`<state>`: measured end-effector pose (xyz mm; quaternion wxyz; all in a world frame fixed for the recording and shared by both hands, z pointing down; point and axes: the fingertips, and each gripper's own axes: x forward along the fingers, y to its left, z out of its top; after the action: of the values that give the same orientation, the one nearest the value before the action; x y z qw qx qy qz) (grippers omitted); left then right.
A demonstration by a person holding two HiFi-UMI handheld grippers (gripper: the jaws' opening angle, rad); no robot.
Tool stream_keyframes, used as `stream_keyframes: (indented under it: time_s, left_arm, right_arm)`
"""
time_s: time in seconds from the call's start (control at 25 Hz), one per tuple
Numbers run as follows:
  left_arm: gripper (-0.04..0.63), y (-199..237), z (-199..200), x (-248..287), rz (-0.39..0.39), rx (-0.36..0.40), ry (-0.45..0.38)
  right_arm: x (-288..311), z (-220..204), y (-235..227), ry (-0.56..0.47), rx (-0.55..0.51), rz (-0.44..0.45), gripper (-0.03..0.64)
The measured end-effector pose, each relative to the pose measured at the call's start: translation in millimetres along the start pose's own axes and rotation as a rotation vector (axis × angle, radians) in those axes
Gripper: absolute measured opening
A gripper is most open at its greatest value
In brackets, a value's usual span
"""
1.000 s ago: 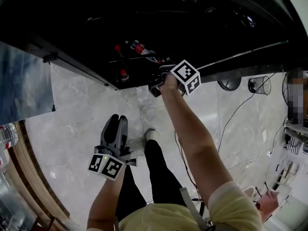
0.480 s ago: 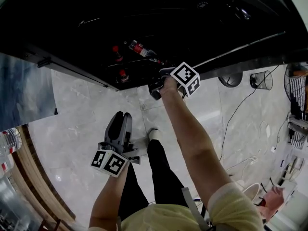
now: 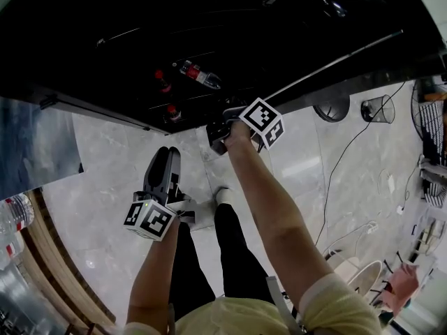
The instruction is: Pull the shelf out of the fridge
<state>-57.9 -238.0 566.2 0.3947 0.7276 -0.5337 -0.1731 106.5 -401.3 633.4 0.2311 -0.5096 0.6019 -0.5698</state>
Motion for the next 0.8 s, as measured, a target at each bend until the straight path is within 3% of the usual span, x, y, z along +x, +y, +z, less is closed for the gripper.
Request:
stream_keyframes:
  time_s: [0.44,0.8]
  left_arm:
    - [0.130,15.9,-6.3,41.9,-0.010,-0.014,-0.027]
    - [0.130,26.7,-15.6,69.2,-0.026,-0.155,-0.024]
  right_arm:
    - [-17.8,-5.2,-2.8,0.003,0.042,0.042,0.067]
    - [-34.3,-8.5,-4.0,0.001,0.033,0.060,0.066]
